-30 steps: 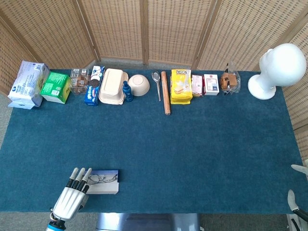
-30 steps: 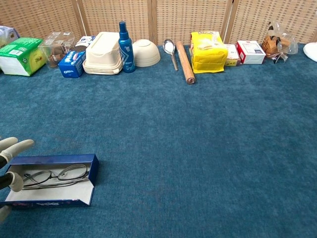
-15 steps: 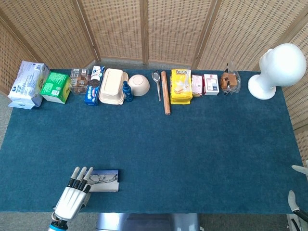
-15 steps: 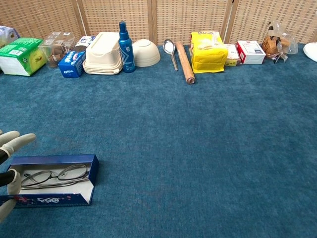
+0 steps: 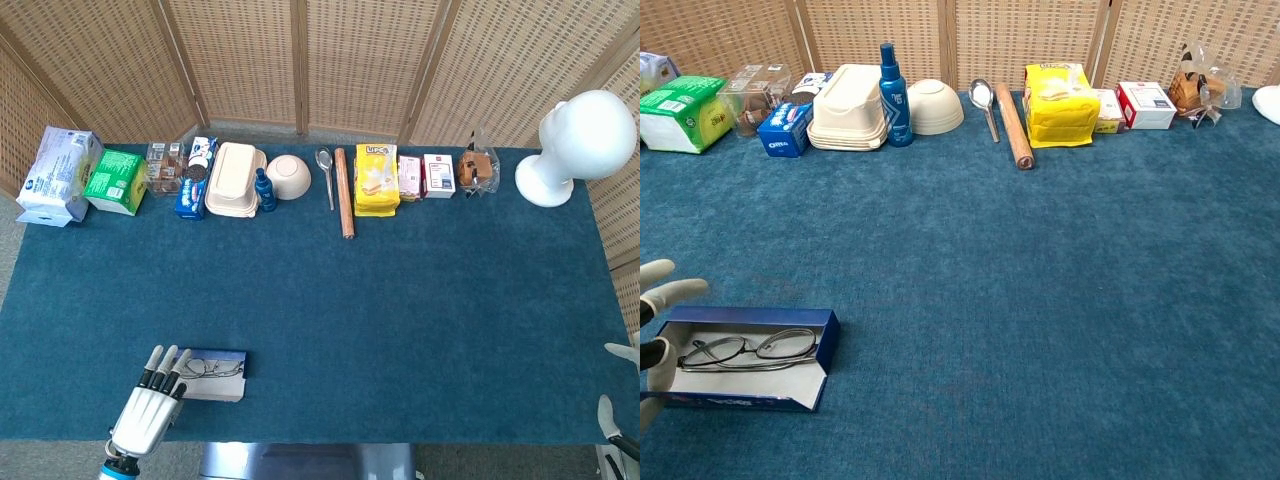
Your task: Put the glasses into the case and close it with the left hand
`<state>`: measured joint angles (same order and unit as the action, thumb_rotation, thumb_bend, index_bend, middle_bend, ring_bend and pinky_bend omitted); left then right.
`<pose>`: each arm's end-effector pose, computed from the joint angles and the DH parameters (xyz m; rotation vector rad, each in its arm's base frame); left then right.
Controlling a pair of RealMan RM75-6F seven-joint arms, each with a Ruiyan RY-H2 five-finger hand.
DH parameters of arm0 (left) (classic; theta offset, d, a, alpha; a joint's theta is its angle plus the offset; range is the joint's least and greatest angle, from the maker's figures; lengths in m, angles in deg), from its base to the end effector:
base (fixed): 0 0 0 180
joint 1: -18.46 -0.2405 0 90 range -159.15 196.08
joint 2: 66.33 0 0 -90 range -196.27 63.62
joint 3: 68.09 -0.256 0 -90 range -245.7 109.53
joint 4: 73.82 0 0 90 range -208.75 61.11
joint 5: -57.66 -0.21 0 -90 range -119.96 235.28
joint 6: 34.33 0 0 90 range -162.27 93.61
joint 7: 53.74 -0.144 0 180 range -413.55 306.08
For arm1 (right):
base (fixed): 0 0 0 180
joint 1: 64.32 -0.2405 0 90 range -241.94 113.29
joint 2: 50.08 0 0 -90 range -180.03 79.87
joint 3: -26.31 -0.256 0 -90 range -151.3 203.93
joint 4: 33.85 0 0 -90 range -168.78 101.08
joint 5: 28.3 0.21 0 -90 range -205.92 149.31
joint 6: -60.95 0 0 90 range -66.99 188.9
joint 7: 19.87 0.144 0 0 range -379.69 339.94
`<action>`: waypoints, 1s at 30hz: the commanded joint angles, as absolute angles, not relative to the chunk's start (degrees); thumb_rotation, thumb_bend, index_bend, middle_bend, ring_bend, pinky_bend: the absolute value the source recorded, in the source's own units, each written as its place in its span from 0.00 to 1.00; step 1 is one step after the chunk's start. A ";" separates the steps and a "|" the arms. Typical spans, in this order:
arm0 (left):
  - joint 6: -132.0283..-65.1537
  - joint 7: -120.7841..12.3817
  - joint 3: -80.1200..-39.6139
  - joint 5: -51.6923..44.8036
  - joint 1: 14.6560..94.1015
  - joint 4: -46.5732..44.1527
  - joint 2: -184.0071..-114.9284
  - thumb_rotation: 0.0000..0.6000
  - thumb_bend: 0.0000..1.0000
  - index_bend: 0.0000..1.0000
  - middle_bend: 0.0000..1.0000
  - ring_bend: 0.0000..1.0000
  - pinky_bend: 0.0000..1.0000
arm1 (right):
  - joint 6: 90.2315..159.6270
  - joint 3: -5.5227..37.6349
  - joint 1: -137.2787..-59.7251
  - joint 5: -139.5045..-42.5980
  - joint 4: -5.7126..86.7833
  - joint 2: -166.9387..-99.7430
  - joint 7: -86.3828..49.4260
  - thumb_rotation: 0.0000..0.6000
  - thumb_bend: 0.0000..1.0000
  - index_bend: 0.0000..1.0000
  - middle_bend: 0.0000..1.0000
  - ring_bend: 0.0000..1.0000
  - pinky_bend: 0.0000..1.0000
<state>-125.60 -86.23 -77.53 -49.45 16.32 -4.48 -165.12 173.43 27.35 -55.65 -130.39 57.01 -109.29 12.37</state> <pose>-0.2547 0.0921 -0.0292 -1.7674 -0.5134 -0.8215 -0.2903 -0.0845 0.2214 1.1677 -0.9813 1.5125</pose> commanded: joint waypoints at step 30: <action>-119.03 -79.84 -68.96 -37.22 20.75 6.92 -163.51 1.00 0.42 0.57 0.10 0.00 0.00 | 173.70 26.95 -54.81 -129.34 57.89 -108.68 11.77 1.00 0.47 0.00 0.28 0.12 0.14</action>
<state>-119.20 -79.94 -69.10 -37.41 20.62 6.77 -163.43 173.71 26.96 -54.81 -129.34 57.87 -108.69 11.78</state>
